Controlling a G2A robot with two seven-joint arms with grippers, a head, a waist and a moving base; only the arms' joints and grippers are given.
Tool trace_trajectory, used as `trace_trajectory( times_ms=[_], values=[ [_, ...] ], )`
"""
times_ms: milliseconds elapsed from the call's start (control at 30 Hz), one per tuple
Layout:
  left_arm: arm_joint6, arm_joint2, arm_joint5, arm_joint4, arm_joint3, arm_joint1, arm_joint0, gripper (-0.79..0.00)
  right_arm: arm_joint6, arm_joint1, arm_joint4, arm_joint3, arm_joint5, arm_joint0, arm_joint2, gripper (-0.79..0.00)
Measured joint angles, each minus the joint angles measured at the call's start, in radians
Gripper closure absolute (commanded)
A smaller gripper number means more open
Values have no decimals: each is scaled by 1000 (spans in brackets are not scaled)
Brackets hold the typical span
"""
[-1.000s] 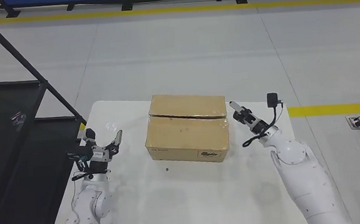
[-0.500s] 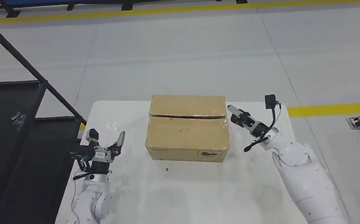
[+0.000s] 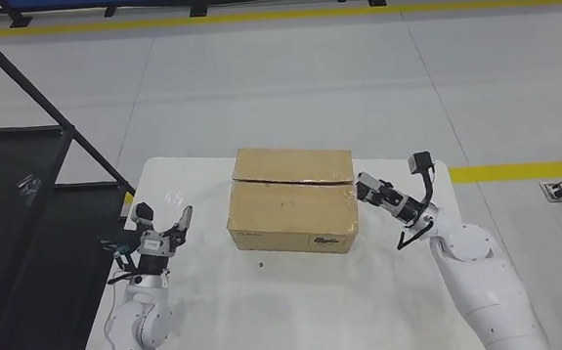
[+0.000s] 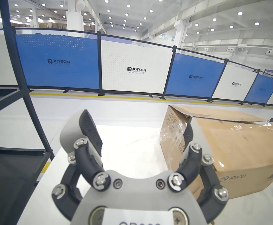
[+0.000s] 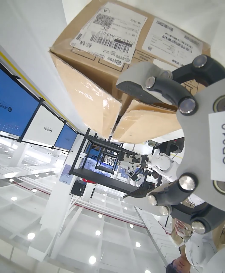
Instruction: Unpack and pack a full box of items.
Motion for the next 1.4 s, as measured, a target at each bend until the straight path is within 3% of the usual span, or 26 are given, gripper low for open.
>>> trace_trajectory(
  times_ms=[200,400,567,733,933,1233,1400],
  values=[
    [-1,1,2,1,-9,-1,6,-785,86,1,99,28,-32,20,-12,-785],
    [3,-4,-9,-15,-29,-1,15,-785,308,15,273,27,-86,19,2,-785],
    [1,-10,-52,-18,-62,1,30,-785,396,45,344,-136,-26,-47,-4,-785],
    [-2,-15,-115,8,-92,8,49,-785,402,93,316,-338,-20,-149,-13,-785],
    [-16,-14,-214,70,-113,19,65,-785,351,158,177,-477,-71,-219,-64,-785],
    [-42,-18,-325,237,-112,42,81,-785,261,249,-59,-501,-161,-218,-206,-785],
    [-54,-16,-363,334,-97,54,85,-785,229,268,-33,-454,-192,-184,-258,-785]
  ],
)
